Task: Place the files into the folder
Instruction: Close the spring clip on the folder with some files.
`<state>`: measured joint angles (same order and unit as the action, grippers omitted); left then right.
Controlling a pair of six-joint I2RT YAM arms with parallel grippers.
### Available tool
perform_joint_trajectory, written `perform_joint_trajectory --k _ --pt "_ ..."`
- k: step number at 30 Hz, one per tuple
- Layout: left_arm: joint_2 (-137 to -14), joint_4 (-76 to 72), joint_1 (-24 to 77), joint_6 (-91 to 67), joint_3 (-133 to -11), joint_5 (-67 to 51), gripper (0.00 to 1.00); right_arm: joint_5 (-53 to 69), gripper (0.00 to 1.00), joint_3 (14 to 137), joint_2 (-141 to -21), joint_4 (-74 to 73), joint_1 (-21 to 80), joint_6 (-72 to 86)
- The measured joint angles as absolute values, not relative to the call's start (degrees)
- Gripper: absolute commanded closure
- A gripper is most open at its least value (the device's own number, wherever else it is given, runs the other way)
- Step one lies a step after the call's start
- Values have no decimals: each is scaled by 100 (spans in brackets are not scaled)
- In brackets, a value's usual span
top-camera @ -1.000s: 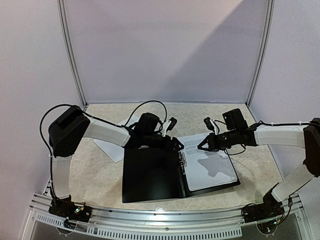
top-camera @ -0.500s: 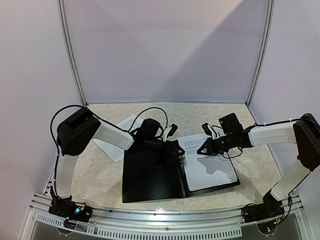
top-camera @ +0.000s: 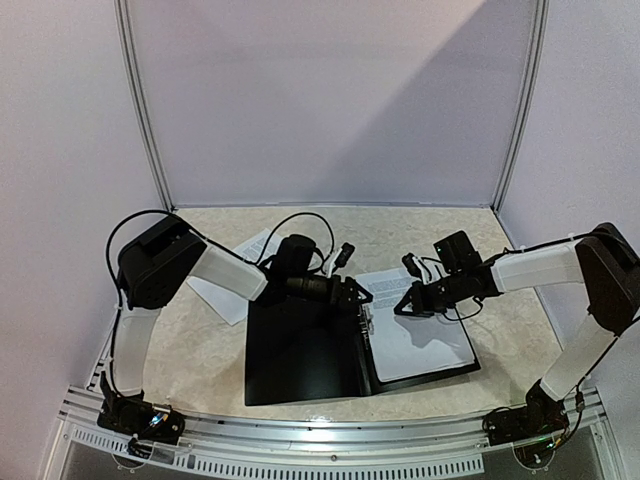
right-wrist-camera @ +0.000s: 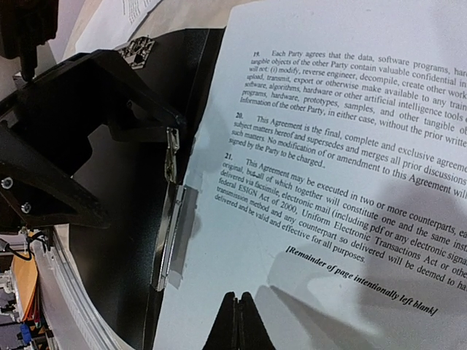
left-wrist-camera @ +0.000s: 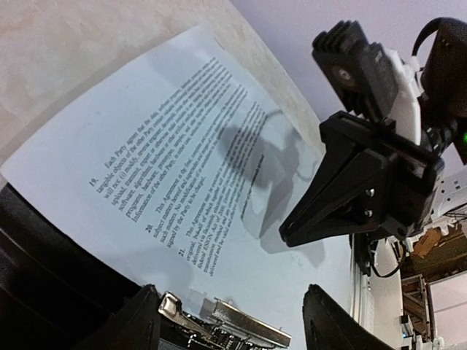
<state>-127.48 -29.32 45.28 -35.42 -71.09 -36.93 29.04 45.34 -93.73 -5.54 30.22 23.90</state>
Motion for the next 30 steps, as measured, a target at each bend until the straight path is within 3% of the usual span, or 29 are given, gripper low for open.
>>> perform_joint_trajectory --k 22,30 --pt "-12724 -4313 4582 -4482 -6495 -4377 39 2904 100 4536 -9413 -615 3022 2370" --pt "-12492 -4436 4788 -4617 -6106 -4423 39 2904 95 4536 -9411 -617 3022 2388"
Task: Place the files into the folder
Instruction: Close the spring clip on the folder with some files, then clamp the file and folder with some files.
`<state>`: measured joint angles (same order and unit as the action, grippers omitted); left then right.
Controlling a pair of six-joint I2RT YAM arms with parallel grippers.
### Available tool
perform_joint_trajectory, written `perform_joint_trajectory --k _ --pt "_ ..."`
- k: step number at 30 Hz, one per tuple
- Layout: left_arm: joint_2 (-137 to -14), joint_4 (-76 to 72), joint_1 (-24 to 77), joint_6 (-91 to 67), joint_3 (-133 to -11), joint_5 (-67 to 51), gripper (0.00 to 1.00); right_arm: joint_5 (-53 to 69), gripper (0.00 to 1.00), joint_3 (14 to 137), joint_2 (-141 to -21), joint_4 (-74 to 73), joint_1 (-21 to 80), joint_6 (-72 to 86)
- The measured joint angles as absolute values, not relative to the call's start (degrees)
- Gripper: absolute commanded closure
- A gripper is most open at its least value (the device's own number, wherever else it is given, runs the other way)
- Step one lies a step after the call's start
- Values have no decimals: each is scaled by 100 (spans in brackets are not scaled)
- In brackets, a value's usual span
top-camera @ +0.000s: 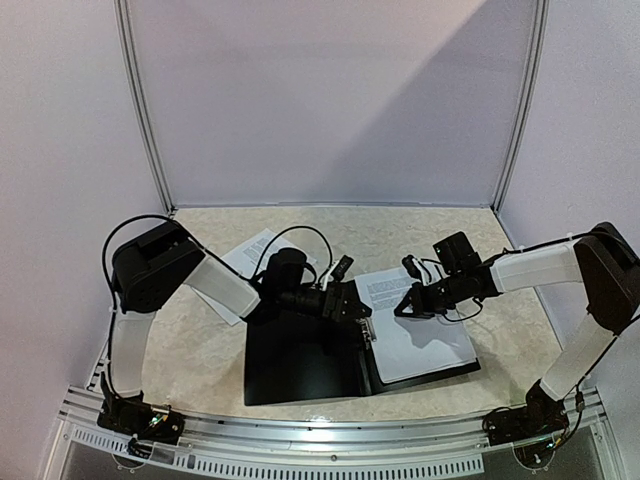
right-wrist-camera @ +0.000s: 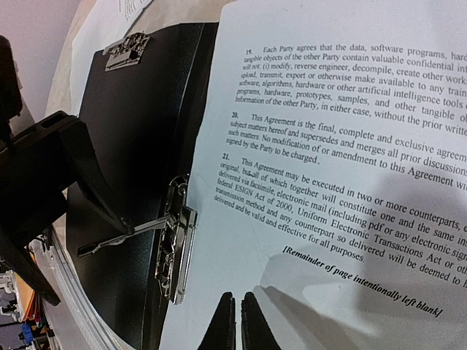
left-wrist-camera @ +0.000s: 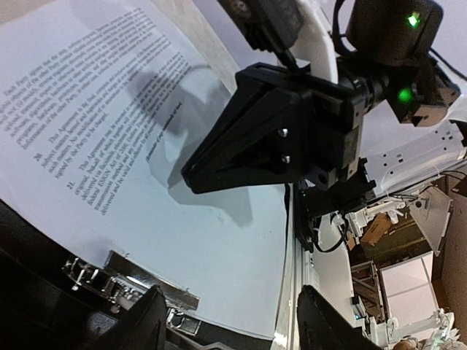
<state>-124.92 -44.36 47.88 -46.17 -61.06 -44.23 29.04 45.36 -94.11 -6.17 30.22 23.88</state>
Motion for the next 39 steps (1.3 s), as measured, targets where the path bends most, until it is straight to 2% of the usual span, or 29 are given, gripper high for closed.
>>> perform_joint_trajectory --k 3,9,11,12,16,19,26,28,34,39 --pt "-12403 -4451 4851 -4617 -6101 -4414 39 2906 87 4536 -9402 -615 3022 2418" --pt "-12206 -4355 4912 -4578 -6114 -4289 37 2856 46 4532 -9129 -609 3022 2469" --pt "-12031 -4084 4912 -4449 -6169 -4165 37 2716 37 4523 -8912 -615 3050 2499" --pt "-11900 -3889 4912 -4346 -6222 -4088 37 2578 36 4523 -8744 -639 3092 2475" --pt "-11249 -2705 4915 -3706 -6698 -3393 37 2274 37 4663 -8276 -790 3358 2482" --pt "-10792 -1739 4915 -3323 -7142 -2399 38 2329 41 4807 -8176 -777 3487 2731" --pt "-10543 102 4912 -3225 -7570 -290 42 2683 55 4840 -8705 -613 3820 3785" --pt "-10619 478 4912 -3291 -7557 5 43 2805 60 4860 -8971 -550 3896 4018" --pt "-10691 856 4912 -3433 -7297 287 44 3201 62 4991 -9572 -204 3977 4665" --pt "-10759 884 4912 -3454 -7216 272 44 3454 70 5238 -9859 86 4027 5033"
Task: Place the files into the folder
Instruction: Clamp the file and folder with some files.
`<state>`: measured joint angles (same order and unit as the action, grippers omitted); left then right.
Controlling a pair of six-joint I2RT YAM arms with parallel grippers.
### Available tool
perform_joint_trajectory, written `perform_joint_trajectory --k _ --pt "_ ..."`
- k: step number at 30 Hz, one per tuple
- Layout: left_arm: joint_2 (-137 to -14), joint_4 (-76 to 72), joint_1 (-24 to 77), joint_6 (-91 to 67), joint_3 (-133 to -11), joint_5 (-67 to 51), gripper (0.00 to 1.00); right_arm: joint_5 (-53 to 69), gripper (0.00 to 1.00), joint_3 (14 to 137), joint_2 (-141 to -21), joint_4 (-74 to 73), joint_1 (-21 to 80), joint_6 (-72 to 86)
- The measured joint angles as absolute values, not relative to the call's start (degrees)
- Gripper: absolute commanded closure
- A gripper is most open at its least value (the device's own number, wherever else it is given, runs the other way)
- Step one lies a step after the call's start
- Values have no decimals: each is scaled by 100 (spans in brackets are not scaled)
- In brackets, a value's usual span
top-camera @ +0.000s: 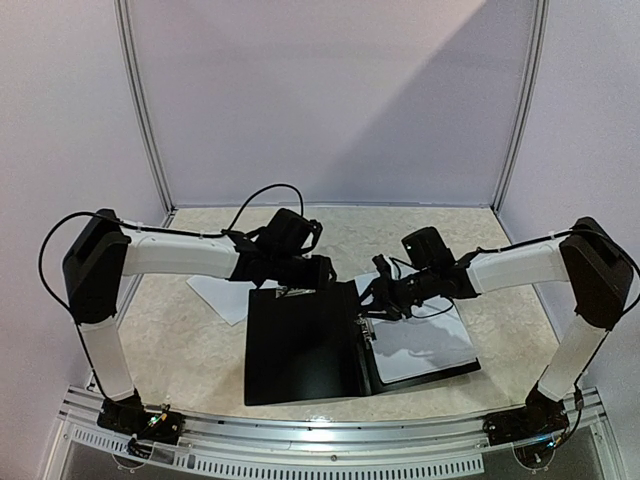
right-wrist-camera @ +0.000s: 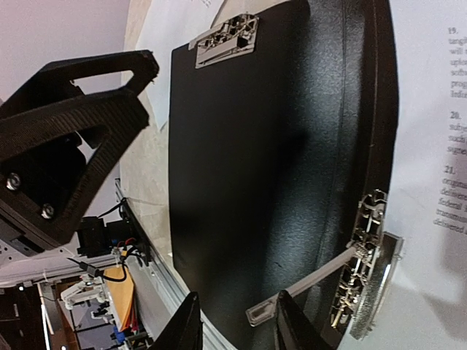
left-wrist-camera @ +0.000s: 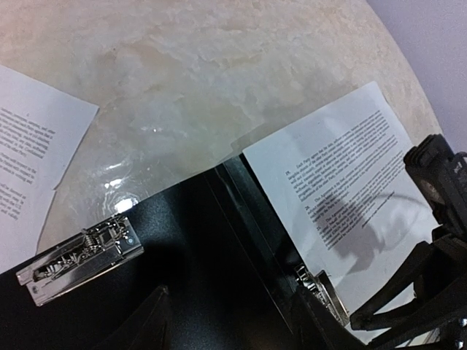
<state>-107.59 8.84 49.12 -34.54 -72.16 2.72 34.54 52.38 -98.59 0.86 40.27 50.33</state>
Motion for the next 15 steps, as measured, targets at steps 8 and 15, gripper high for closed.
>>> perform_joint_trajectory --k 8,15 --pt "-10881 878 4912 -3452 -7214 191 45 3658 76 5334 -10062 237 4099 5332" --pt "-11015 871 4912 -3452 -7214 148 45 3658 74 5332 -10068 193 4099 5374"
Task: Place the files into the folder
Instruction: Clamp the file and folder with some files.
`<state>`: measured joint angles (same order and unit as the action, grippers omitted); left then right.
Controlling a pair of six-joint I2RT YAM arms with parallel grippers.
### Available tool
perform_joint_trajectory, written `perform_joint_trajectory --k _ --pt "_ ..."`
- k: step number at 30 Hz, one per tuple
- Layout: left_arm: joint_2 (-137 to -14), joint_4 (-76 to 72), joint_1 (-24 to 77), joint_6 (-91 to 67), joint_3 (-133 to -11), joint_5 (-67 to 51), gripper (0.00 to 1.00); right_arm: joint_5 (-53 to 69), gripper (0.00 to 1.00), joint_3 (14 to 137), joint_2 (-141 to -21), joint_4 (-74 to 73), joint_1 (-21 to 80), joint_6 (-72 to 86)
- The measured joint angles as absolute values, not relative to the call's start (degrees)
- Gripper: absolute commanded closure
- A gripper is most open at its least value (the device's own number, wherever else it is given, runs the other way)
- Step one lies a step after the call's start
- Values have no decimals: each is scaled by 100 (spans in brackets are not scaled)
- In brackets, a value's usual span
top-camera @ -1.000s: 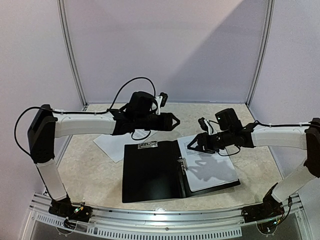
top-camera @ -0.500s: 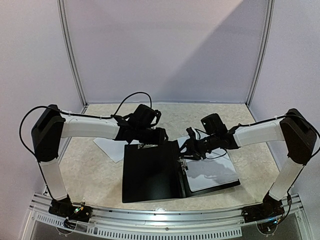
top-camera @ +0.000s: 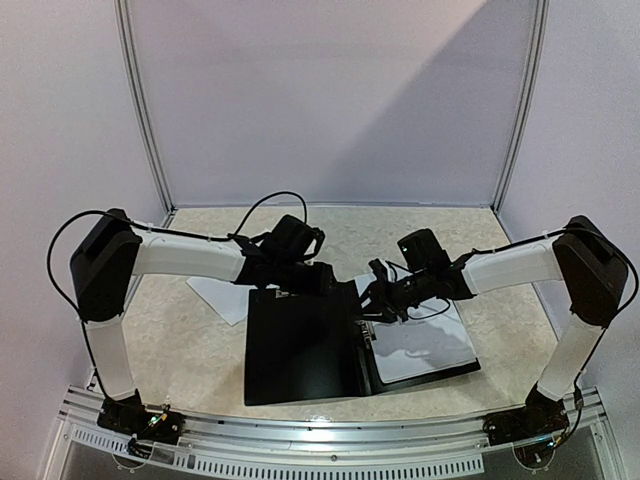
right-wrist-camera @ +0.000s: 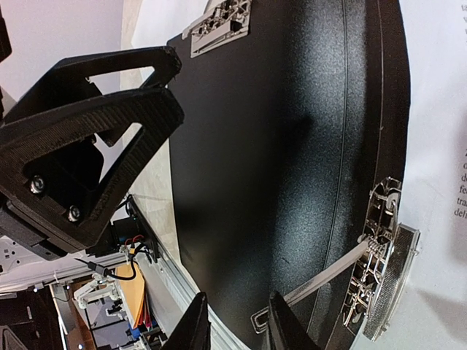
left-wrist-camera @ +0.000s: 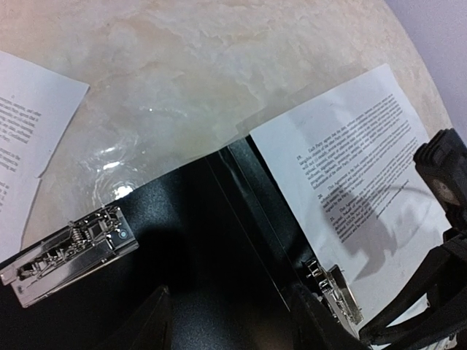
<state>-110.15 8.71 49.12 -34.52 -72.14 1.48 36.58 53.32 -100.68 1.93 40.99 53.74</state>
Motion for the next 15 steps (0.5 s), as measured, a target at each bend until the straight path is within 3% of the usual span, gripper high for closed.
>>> perform_joint_trajectory --k 15 --pt "-11275 773 4915 -3544 -7216 -91 46 3524 70 5328 -10012 -176 4099 5216"
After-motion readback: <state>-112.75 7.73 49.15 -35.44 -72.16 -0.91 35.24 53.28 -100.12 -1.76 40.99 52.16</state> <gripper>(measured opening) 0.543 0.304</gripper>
